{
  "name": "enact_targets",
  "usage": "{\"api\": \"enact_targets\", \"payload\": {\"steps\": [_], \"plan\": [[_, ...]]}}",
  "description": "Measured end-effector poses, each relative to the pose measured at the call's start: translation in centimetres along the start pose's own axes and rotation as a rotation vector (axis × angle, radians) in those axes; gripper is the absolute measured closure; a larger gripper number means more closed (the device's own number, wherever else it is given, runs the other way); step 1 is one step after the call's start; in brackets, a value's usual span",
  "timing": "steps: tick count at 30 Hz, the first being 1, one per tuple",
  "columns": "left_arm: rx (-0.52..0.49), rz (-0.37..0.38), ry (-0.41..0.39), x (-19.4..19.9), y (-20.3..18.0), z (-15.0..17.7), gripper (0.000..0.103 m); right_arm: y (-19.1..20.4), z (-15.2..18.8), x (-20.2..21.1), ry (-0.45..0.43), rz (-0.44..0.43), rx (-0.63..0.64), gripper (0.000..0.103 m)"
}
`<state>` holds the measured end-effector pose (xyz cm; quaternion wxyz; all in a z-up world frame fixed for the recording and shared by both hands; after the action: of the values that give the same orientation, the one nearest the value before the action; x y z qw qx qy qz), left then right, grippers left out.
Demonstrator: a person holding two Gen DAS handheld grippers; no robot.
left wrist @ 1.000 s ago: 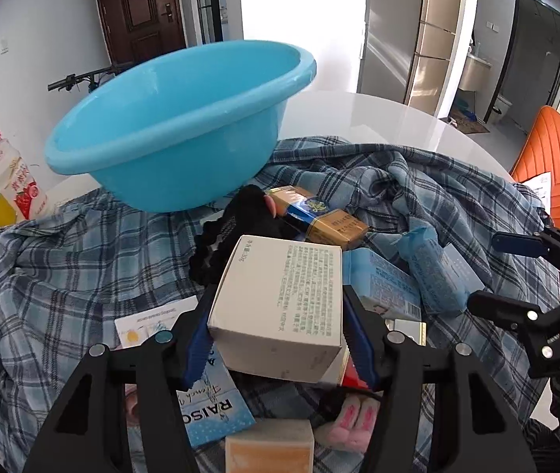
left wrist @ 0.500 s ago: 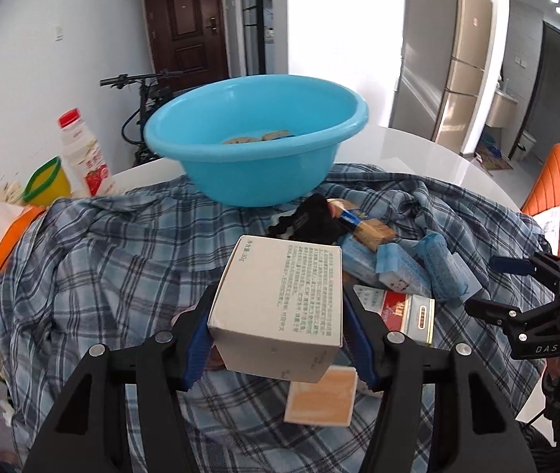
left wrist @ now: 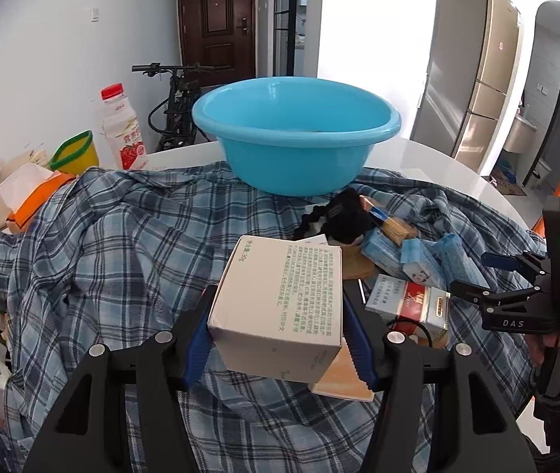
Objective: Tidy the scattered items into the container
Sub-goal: 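Hold the white box up while the right gripper grasps the light-blue wipes packet, then carry the white box and wipes packet up over the blue basin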
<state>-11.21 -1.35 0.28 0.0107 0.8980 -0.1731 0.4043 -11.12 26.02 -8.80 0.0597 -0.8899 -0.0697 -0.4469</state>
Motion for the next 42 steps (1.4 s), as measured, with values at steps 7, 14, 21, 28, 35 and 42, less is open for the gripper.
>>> {"api": "enact_targets", "payload": {"steps": [7,14,21,28,35,42], "plan": [[0.029,0.004,0.016,-0.4,0.5,0.5,0.041,-0.7,0.6,-0.7,0.011,-0.034,-0.039,0.083],[0.004,0.020,0.006,-0.1,-0.8,0.3,0.041,-0.7,0.8,1.5,-0.027,-0.030,-0.003,0.083],[-0.003,0.020,-0.010,0.9,-1.3,0.3,0.041,-1.1,1.0,3.0,-0.038,-0.034,-0.019,0.083],[-0.004,0.015,-0.009,1.5,-1.5,0.9,0.041,-1.1,1.1,3.3,-0.029,-0.048,-0.037,0.083],[0.015,0.019,-0.020,1.0,-1.6,0.0,0.041,-0.3,-0.7,4.5,-0.075,-0.053,-0.012,0.083],[-0.012,0.005,-0.049,0.1,-2.0,-3.6,0.041,0.6,-4.0,5.5,-0.116,-0.051,0.036,0.083]]}}
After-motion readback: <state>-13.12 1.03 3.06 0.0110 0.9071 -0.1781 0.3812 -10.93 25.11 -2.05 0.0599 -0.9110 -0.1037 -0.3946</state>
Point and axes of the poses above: each gripper's, at about its wrist camera, not at the fingertips, and x roughly against the way its jaws point, y to its left, z to its underside, the point moved 9 cm from there along -x, roughly the way its jaws point, and after that the axes turned 7 degrees about z, right-handed, at the moved point
